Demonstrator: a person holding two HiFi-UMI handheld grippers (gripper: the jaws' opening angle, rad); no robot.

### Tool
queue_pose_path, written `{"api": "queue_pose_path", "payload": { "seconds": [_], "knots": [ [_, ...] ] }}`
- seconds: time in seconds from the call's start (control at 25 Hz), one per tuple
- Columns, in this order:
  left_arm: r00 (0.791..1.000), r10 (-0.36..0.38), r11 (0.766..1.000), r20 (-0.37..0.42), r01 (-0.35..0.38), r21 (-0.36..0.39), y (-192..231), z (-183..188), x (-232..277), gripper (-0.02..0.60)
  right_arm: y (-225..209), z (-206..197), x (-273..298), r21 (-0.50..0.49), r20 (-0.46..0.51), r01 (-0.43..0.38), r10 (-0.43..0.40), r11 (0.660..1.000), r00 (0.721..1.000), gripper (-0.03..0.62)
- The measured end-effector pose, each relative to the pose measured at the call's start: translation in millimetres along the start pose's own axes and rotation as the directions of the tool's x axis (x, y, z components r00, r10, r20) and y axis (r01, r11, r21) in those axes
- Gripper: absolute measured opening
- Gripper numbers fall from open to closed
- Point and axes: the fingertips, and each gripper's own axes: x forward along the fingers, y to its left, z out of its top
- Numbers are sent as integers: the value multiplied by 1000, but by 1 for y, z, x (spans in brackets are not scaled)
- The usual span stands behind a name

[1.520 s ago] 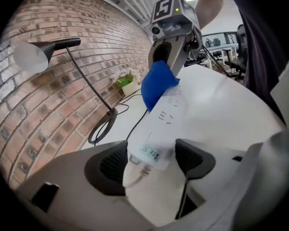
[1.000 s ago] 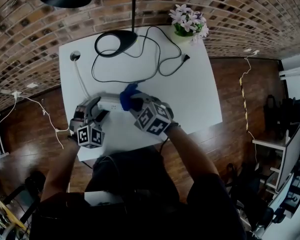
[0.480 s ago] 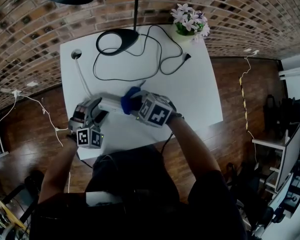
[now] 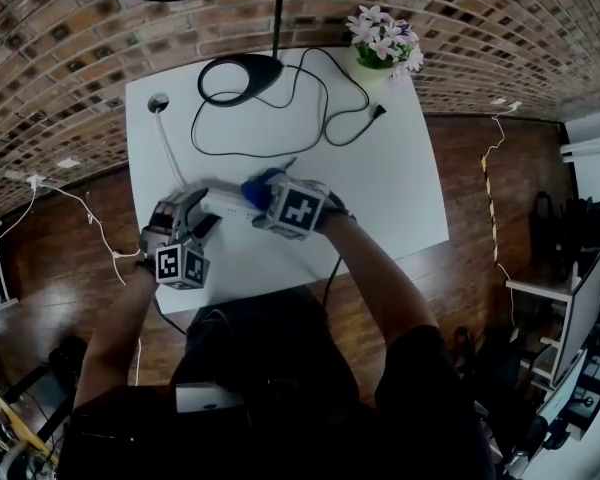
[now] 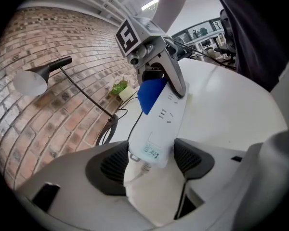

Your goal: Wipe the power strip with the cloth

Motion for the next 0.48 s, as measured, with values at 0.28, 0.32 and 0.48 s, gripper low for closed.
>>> {"api": "queue_pose_path", "payload": {
  "seconds": [0.28, 0.32, 0.48],
  "knots": [
    [1000, -16, 995, 2, 16, -101, 9, 3, -3, 266, -5, -1, -4, -184, -19, 208, -215, 961, 976, 228],
    [999, -37, 983, 10, 38, -182, 14, 3, -4, 251, -14, -6, -7, -219, -29, 263, -275, 940, 961, 223],
    [978, -196, 889, 78, 210, -407, 23, 5, 1, 250, -35, -21, -17, -330, -39, 382, -417, 863, 908, 219]
  ]
}}
